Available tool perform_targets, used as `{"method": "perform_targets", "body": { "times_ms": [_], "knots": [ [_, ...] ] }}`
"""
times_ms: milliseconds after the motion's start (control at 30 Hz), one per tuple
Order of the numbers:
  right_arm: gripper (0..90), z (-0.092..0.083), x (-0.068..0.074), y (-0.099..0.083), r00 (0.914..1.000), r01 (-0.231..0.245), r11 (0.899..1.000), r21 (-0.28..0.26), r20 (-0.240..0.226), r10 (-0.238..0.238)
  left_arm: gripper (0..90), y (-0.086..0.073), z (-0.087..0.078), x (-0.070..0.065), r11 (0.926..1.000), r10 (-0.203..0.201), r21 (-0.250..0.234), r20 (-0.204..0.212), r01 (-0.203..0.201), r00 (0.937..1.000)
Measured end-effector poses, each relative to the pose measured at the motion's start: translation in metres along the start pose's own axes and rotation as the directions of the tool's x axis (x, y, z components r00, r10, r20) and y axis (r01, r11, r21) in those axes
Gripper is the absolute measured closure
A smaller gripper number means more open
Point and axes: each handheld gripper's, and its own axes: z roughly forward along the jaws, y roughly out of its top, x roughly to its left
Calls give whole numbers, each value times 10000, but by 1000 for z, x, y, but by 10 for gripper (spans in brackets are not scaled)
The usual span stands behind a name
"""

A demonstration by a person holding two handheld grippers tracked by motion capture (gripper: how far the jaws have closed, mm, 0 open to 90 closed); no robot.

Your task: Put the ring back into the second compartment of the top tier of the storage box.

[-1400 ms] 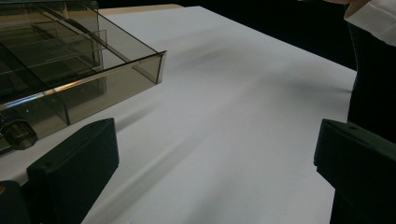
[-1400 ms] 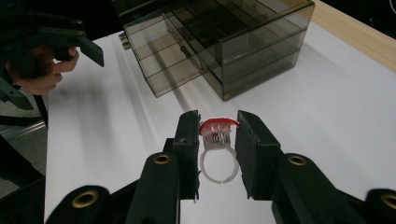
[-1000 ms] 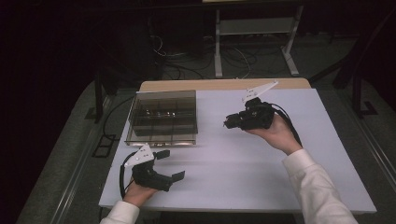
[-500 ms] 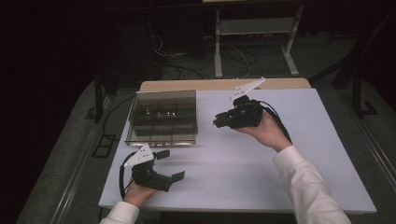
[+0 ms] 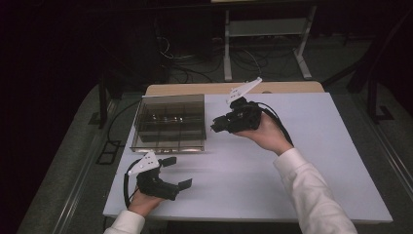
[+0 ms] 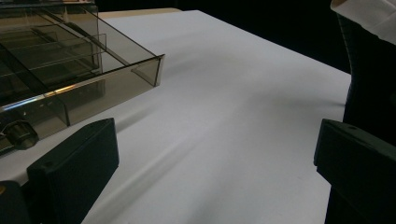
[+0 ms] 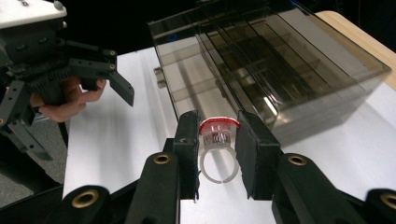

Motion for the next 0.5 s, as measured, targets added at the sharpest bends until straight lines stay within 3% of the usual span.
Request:
{"method": "perform_targets", "body": {
  "times_ms": [500],
  "knots": [
    [699, 30, 10, 22, 9983, 444, 9986, 280, -385, -433, 0, 0, -1, 0, 10000, -61, -47, 42, 61, 10000]
  ]
}}
